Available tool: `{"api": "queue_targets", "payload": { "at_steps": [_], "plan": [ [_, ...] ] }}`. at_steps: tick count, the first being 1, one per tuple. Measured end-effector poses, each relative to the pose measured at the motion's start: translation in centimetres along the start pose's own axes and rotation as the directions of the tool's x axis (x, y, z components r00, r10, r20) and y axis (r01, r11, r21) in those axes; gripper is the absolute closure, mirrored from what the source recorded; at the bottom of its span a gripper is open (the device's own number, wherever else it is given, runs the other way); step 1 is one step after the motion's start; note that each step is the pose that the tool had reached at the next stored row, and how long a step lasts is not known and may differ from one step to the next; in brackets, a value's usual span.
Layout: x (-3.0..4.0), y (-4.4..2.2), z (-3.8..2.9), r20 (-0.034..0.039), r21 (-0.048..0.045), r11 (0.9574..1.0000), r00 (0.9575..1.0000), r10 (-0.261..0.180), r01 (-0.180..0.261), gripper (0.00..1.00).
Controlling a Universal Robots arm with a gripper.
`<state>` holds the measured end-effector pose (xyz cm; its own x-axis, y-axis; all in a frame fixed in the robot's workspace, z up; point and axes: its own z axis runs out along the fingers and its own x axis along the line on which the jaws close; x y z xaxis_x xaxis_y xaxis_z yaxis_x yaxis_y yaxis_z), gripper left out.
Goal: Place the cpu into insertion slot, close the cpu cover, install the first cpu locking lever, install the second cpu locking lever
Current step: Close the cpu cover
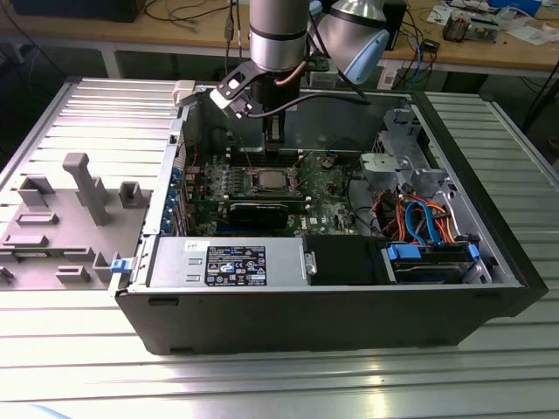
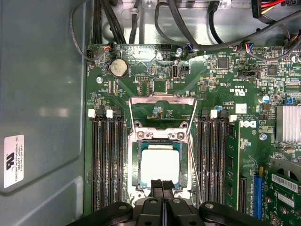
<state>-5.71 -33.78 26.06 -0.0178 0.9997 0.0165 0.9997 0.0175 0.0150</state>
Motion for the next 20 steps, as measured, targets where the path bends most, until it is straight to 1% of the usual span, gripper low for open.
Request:
{"api": "queue_targets", "payload": {
  "at_steps": [5,11,20],
  "plan": [
    [0.00,0.00,-0.14,0.0000,0.0000,1.0000,1.0000,0.000,0.000,0.89],
    [0.01,0.01,-0.64,0.0002,0.0000,1.0000,1.0000,0.000,0.000,0.89],
    [0.01,0.01,-0.71,0.0001,-0.0001,1.0000,1.0000,0.000,0.000,0.89]
  ]
}}
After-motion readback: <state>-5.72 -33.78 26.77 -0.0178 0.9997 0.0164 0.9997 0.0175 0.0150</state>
